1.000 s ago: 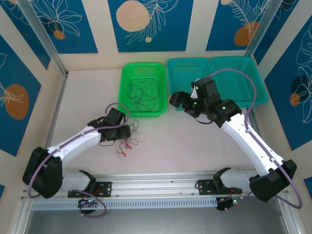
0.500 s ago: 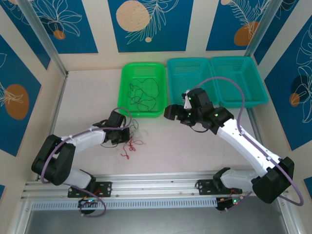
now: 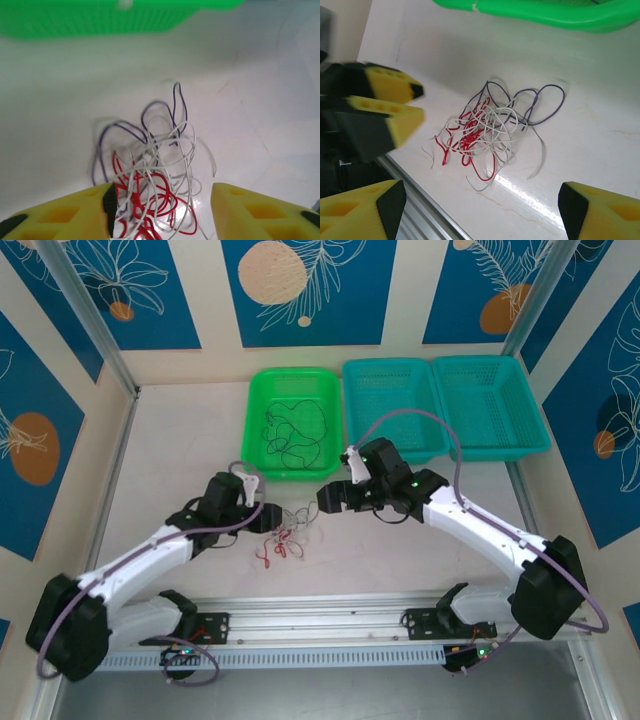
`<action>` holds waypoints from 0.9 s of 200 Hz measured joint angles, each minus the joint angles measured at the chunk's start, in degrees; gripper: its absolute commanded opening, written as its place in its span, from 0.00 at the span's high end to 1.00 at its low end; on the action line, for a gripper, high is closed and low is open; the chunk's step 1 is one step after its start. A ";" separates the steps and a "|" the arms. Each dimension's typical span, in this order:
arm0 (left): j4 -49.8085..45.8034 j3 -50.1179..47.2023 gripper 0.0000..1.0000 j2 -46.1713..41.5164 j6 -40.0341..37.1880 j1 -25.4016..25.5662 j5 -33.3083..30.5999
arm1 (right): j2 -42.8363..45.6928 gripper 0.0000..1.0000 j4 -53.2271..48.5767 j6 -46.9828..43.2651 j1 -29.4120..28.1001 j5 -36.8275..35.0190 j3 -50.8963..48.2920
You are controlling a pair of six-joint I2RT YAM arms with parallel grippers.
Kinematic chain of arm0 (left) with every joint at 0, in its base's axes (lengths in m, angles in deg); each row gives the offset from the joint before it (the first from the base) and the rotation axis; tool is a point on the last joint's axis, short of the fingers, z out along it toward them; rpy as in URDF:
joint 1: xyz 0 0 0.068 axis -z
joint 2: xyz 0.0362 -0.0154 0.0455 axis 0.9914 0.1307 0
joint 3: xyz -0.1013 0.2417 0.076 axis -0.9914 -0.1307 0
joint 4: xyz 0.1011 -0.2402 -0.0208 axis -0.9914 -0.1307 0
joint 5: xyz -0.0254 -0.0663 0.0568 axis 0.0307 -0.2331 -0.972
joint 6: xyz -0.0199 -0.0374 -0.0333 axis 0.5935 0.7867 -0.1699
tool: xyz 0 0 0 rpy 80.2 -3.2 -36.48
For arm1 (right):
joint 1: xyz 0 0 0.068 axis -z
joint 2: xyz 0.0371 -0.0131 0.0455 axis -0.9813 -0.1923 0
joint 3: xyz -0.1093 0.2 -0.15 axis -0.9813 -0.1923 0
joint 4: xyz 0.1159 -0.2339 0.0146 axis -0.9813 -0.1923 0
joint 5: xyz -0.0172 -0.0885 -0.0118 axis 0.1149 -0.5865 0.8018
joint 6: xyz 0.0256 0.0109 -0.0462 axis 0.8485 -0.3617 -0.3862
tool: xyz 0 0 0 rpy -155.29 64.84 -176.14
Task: Untangle the cables
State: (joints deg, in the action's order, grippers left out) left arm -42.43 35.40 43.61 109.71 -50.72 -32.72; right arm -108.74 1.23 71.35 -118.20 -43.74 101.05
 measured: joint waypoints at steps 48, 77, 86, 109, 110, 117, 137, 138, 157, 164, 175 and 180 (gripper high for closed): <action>-7.15 6.27 0.44 0.35 -3.48 -0.63 -8.72 | -10.78 0.18 7.32 0.17 -8.46 -4.63 0.22; -9.94 8.02 0.44 5.84 -2.86 -0.87 -11.34 | -21.40 0.14 8.83 3.13 -13.86 -11.50 3.21; -10.49 7.96 0.44 6.19 -2.10 -0.90 -11.56 | -24.70 0.14 8.76 4.00 -15.04 -13.09 4.96; -10.27 7.58 0.44 5.75 -0.35 -0.90 -11.93 | -32.24 0.28 7.23 5.86 -16.57 -14.67 11.15; -10.29 7.56 0.44 5.70 -0.35 -0.90 -11.98 | -32.63 0.29 7.21 5.70 -16.63 -14.73 11.54; -10.29 7.37 0.43 5.38 0.11 -0.90 -12.22 | -34.07 0.37 6.86 6.01 -16.87 -15.28 12.98; -10.91 6.86 0.42 3.93 0.96 -1.01 -13.25 | -36.44 0.68 5.49 6.34 -17.33 -17.33 15.45; -10.97 6.84 0.42 3.80 0.94 -1.01 -13.29 | -36.48 0.70 5.44 6.21 -17.33 -17.49 15.50; -11.80 6.75 0.41 1.79 1.36 -1.44 -14.21 | -36.68 1.00 4.35 5.14 -17.33 -18.91 15.15; -11.96 6.75 0.41 1.11 1.42 -1.70 -14.38 | -36.61 1.00 4.57 4.33 -17.20 -19.19 14.62; -12.55 6.75 0.41 0.17 1.57 -2.34 -14.53 | -35.85 1.00 5.81 3.43 -16.83 -18.99 13.18; -13.14 6.82 0.41 -0.13 1.60 -2.71 -14.53 | -34.95 1.00 6.78 2.56 -16.61 -18.67 11.91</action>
State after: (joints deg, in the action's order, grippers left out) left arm -55.56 42.22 43.48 111.30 -53.43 -47.26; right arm -143.69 8.01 73.91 -134.81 -62.41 112.97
